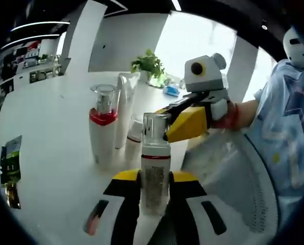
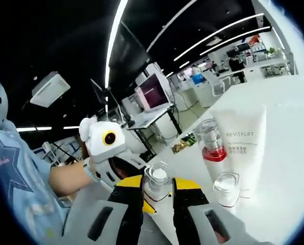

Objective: Arrange the skincare products in the storage area until every visible bottle or jar stands upright without overlapping.

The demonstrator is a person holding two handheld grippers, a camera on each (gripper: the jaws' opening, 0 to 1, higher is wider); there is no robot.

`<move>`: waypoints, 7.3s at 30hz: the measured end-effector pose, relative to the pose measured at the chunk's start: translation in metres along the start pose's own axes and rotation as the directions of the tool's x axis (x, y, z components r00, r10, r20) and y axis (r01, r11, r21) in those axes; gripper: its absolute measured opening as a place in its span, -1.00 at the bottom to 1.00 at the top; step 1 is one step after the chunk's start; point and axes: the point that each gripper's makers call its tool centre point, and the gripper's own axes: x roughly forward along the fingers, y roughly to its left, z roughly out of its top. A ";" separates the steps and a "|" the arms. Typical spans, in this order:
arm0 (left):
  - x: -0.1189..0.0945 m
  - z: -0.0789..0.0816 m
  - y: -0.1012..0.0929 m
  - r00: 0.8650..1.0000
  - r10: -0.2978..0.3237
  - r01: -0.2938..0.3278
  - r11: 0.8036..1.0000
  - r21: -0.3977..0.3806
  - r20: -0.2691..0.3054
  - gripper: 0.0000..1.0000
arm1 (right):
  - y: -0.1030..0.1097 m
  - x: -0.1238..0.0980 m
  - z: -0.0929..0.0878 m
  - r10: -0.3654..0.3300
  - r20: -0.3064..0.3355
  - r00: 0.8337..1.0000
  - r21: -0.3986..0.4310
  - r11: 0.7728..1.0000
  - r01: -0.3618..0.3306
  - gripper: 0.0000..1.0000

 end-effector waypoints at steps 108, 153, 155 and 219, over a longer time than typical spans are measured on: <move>0.048 -0.025 0.049 0.967 0.222 -0.209 0.972 0.111 -0.128 -0.81 | -0.102 -0.018 -0.070 -0.437 -0.374 0.818 -0.388 0.875 0.290 -0.72; 0.066 -0.027 0.045 0.972 0.203 -0.190 0.975 0.114 -0.119 -0.44 | -0.103 -0.016 -0.069 -0.448 -0.368 0.815 -0.411 0.864 0.290 -0.86; 0.066 -0.027 0.044 0.972 0.203 -0.188 0.975 0.121 -0.121 -0.44 | -0.104 -0.016 -0.069 -0.450 -0.368 0.814 -0.413 0.863 0.290 -0.86; -0.142 -0.117 0.191 0.689 0.614 -0.690 0.718 -0.089 -0.384 0.21 | -0.092 -0.016 -0.091 -0.405 -0.463 0.788 -0.456 0.872 0.180 -0.85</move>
